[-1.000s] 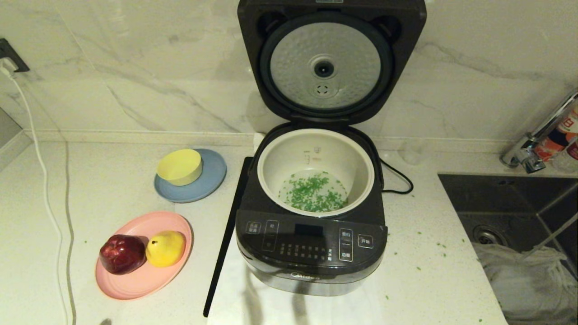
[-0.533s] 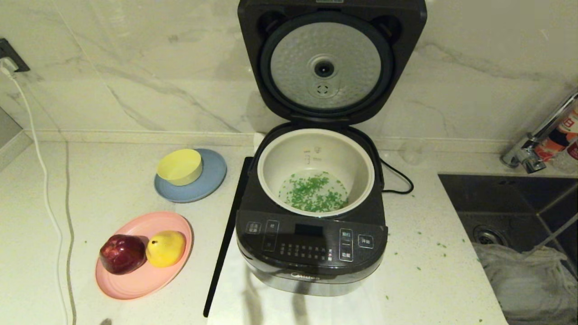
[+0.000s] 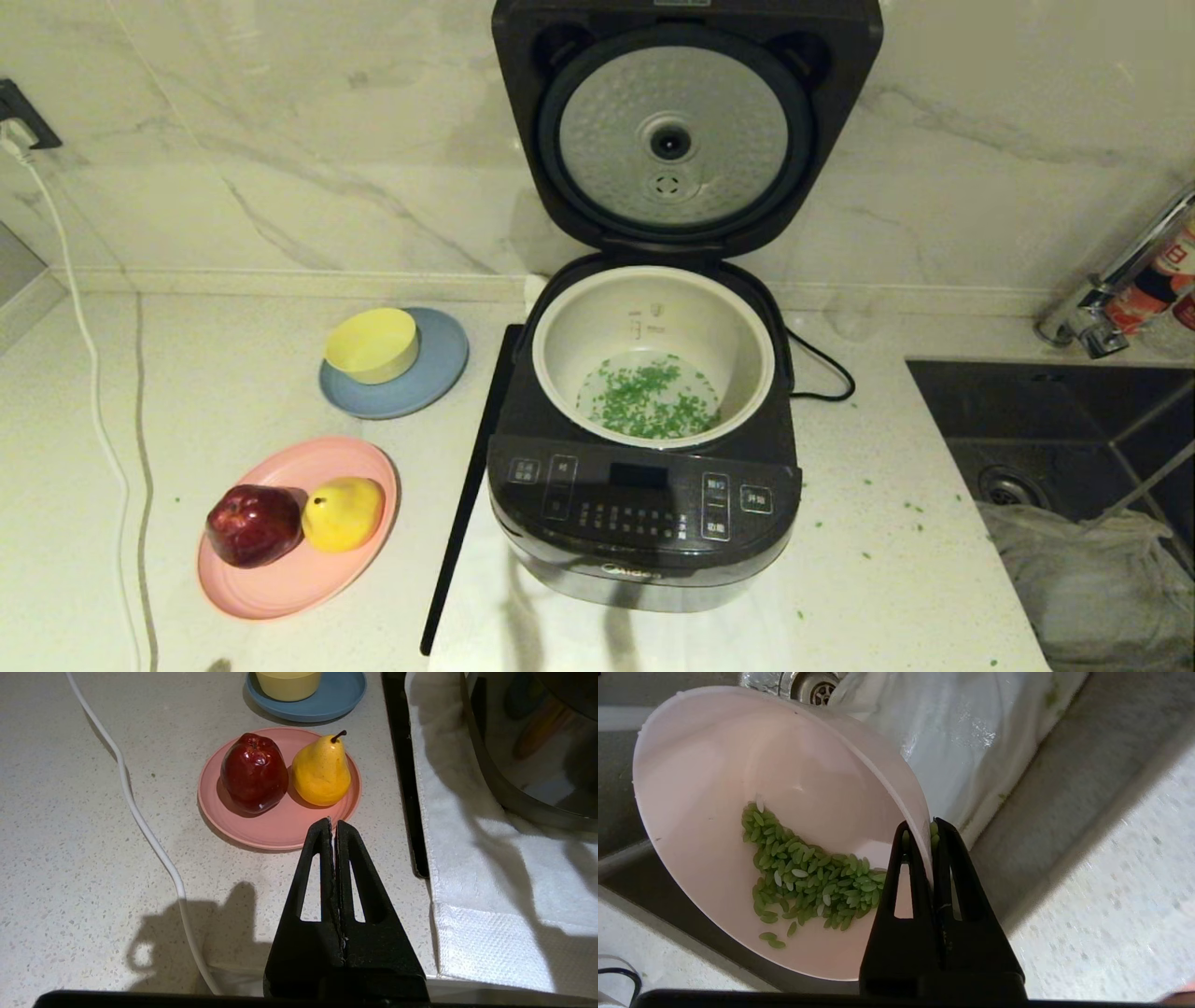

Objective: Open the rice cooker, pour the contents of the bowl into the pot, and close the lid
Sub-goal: Fill a bowl with water from the tap

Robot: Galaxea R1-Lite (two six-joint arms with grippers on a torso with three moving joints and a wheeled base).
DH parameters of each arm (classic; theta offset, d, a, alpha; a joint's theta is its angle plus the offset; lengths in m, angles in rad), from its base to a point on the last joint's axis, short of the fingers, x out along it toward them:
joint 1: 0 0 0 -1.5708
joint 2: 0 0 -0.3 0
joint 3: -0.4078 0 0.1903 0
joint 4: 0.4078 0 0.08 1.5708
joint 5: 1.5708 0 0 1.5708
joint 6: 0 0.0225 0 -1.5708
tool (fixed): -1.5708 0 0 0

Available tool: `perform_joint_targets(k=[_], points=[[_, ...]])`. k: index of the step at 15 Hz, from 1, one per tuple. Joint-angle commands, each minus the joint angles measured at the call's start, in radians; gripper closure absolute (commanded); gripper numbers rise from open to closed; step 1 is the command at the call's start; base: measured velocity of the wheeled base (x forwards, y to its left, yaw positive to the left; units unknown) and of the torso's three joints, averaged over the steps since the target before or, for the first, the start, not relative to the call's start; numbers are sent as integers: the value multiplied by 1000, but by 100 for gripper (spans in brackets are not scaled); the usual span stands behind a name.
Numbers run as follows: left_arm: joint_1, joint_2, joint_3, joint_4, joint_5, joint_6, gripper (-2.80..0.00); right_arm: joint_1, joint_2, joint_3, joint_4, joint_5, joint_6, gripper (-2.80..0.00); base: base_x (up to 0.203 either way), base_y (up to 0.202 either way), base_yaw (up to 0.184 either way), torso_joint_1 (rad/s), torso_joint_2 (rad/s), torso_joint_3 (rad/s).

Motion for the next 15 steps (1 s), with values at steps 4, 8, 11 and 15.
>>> perform_joint_targets(k=[4,8,11,15], points=[[0,-1,8,0,0,1,0,42,61,-56,0,3,29,0,0,0,0,0,0,0],[0,-1,8,0,0,0,0,67,87,-115,0,2,61,0,0,0,0,0,0,0],[0,-1,8,0,0,0,0,84,111,-172,2,1,101,0,0,0,0,0,0,0],[0,-1,8,0,0,0,0,106,134,-193,0,-1,122,0,0,0,0,0,0,0]])
